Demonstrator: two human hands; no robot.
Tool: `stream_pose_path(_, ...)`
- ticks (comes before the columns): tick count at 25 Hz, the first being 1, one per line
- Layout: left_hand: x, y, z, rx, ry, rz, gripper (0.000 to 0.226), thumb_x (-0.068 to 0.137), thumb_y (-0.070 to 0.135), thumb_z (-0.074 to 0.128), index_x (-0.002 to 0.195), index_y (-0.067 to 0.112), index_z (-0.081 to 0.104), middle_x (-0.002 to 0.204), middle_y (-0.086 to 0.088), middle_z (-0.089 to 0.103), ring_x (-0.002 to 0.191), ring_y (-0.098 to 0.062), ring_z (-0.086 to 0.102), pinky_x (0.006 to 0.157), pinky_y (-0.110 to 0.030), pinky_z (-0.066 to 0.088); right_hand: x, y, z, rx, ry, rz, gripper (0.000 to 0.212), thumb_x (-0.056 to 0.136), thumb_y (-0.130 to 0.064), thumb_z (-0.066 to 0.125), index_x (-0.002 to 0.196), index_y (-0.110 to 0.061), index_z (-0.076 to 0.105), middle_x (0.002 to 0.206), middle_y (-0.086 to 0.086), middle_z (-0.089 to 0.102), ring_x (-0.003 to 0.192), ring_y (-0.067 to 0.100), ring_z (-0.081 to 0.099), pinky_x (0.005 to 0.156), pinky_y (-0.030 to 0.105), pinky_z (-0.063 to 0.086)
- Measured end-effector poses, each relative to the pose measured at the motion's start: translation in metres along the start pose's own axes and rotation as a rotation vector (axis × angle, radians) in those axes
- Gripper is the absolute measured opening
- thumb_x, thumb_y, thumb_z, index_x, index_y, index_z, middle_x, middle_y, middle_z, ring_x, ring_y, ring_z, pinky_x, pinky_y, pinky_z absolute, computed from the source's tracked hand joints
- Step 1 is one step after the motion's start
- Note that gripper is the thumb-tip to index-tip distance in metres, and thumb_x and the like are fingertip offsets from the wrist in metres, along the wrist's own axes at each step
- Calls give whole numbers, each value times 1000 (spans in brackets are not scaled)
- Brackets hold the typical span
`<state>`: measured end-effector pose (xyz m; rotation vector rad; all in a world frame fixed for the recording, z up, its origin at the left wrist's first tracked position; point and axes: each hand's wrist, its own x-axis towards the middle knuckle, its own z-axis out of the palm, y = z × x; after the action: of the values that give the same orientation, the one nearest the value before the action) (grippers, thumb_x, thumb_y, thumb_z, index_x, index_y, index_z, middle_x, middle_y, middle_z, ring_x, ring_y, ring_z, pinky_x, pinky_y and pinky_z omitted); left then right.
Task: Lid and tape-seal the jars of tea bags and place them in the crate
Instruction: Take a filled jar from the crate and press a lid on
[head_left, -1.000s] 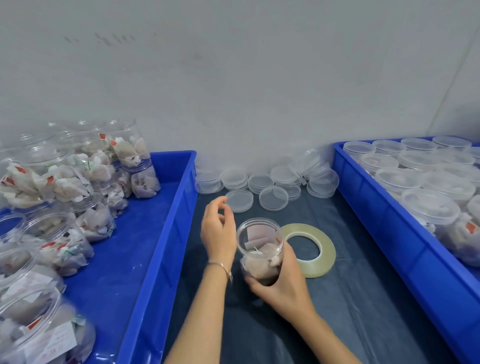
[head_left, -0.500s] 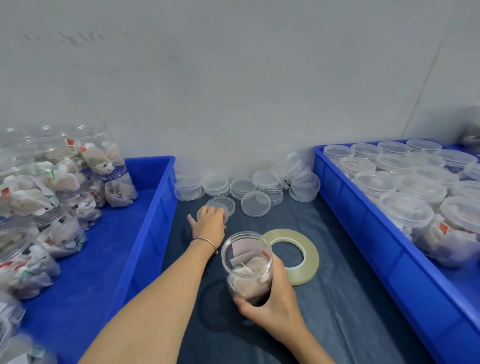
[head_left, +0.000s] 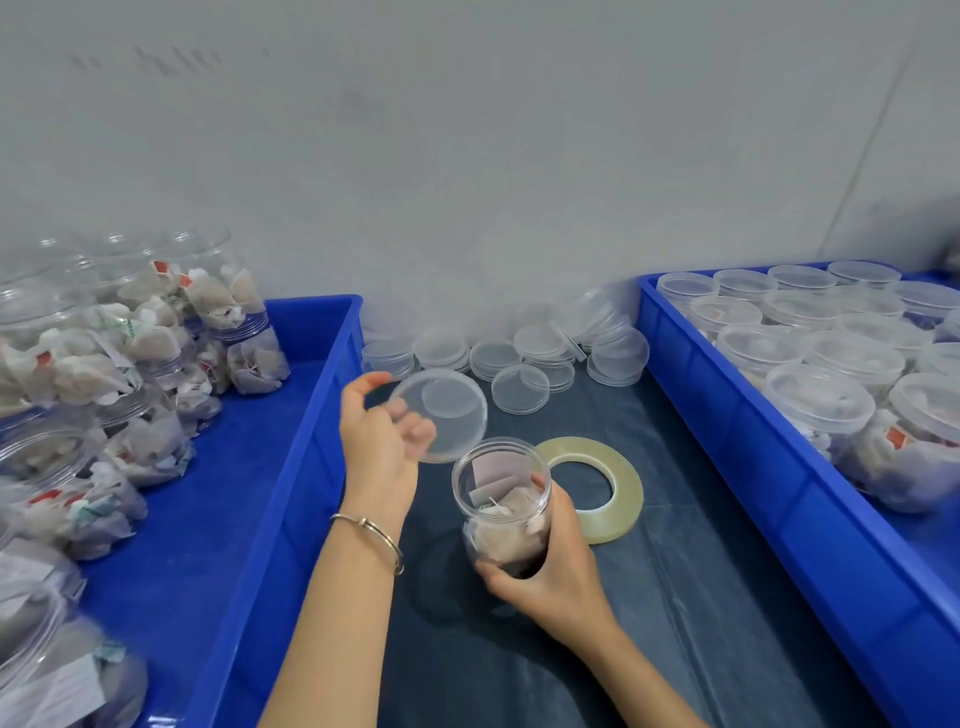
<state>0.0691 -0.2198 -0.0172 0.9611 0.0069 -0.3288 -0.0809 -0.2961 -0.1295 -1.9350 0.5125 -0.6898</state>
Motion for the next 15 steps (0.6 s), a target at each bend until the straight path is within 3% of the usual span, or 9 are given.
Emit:
stream_pose_path(2,-14,1,1,86,-126,-131,39,89,-13,22,81,10,53,55,1,34,37,-7,24,36,-16,24,-1,0,0,4,5,-3,86,57,-41,81,131,-39,36,121,-22,54,112,0,54,89,28,50)
stream_pose_path(3,-20,-2,1,218,-180,-116,41,87,-15,22,78,9,55,57,1,34,38,-6,23,36,-16,21,-1,1,0,5,8,-5,87,57,-40,81,131,-39,36,121,-22,54,112,0,54,89,28,50)
stream_pose_path(7,-31,-10,-4,702,-222,119,46,85,-9,30,66,15,64,59,6,46,48,-5,34,42,-16,30,0,1,0,6,7,-2,88,57,-41,82,131,-41,34,123,-24,52,114,-2,52,89,27,50)
stream_pose_path(11,-34,-12,-4,1001,-262,297,41,89,0,39,68,24,65,89,9,58,77,-9,55,63,-25,43,0,3,1,-3,5,-2,83,57,-42,82,127,-42,36,121,-23,53,112,0,54,88,30,51)
stream_pose_path(13,-36,-18,-6,965,-298,285,34,92,7,43,77,26,67,98,7,60,86,-8,58,71,-23,45,1,2,0,18,-12,-15,88,58,-39,82,131,-41,34,126,-22,51,117,1,51,94,31,49)
stream_pose_path(15,-44,-25,-10,705,-345,176,21,96,18,47,94,26,66,102,6,66,97,-10,63,80,-26,48,1,2,-5,80,-93,-30,104,58,-35,83,142,-41,21,140,-20,38,131,0,39,106,26,39)
